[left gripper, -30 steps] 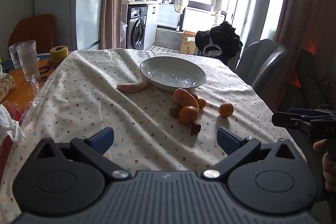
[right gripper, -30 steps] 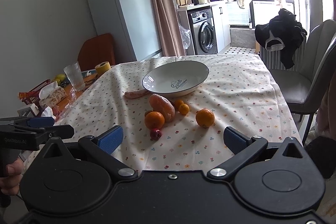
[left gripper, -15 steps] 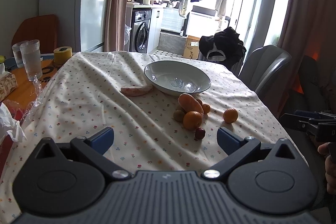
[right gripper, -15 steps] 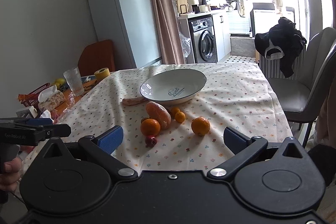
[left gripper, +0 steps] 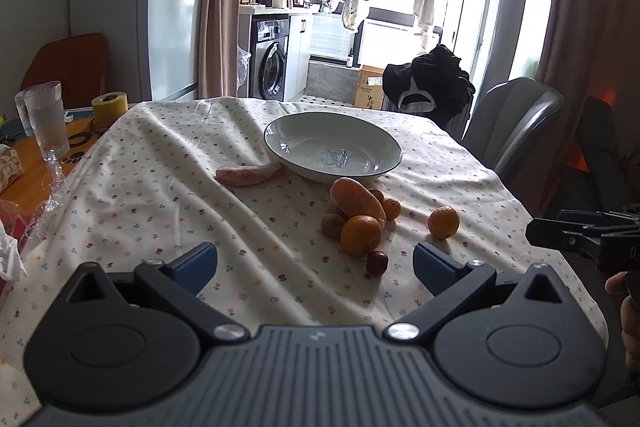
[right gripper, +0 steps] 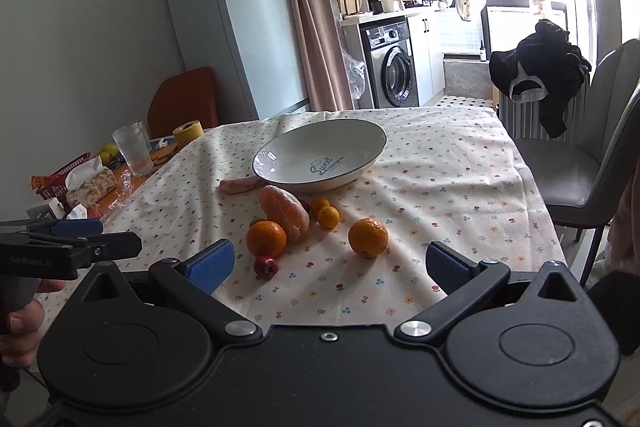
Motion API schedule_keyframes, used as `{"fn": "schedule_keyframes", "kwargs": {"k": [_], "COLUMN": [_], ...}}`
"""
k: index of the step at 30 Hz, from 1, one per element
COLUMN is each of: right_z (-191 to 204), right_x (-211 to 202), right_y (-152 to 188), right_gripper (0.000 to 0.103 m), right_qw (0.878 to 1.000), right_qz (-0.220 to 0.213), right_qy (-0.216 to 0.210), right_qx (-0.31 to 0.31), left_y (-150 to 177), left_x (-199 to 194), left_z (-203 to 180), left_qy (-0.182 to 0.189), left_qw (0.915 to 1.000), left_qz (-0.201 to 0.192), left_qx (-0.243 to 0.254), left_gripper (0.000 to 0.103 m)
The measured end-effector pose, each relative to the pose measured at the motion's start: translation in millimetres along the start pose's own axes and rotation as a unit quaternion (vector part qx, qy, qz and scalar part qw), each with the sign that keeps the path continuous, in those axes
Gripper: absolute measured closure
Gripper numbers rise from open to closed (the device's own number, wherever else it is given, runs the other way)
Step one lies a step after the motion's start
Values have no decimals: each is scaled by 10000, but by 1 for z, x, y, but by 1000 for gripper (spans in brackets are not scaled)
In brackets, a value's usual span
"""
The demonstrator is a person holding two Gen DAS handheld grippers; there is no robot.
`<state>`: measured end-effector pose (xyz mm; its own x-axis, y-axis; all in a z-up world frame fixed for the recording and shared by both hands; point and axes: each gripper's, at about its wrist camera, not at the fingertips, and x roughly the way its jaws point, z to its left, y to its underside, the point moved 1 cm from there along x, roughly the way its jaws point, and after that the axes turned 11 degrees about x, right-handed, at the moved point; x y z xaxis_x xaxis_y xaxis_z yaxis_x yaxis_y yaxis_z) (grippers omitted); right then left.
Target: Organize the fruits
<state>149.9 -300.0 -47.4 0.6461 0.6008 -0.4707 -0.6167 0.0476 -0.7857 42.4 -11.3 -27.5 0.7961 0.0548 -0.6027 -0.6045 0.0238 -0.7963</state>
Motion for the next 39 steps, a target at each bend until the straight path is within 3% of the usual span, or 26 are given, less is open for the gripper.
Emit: {"fn": "schedule_keyframes", "kwargs": {"k": [16,30,39], "right_z": [-19,-38,-43], "right_x": [27,46,67], "right_y": [1,-1,1], "right_gripper": [0,0,14], "right_qw": [9996,9991,9978], "right_qz": [118,102,306], "right_qy": [-255,-396,-586], "right_qx": [68,121,58], "left_y": [2,-1,0], "left_x": [40,70,86], "left_z": [-22,-30,-32], "left_qy": [-18,-122,-216], "left_qw": [9999,9990,9982], "left_qz": [118,214,286], "left_qx": [-56,-367,-478], "left_gripper": [4,32,49]}}
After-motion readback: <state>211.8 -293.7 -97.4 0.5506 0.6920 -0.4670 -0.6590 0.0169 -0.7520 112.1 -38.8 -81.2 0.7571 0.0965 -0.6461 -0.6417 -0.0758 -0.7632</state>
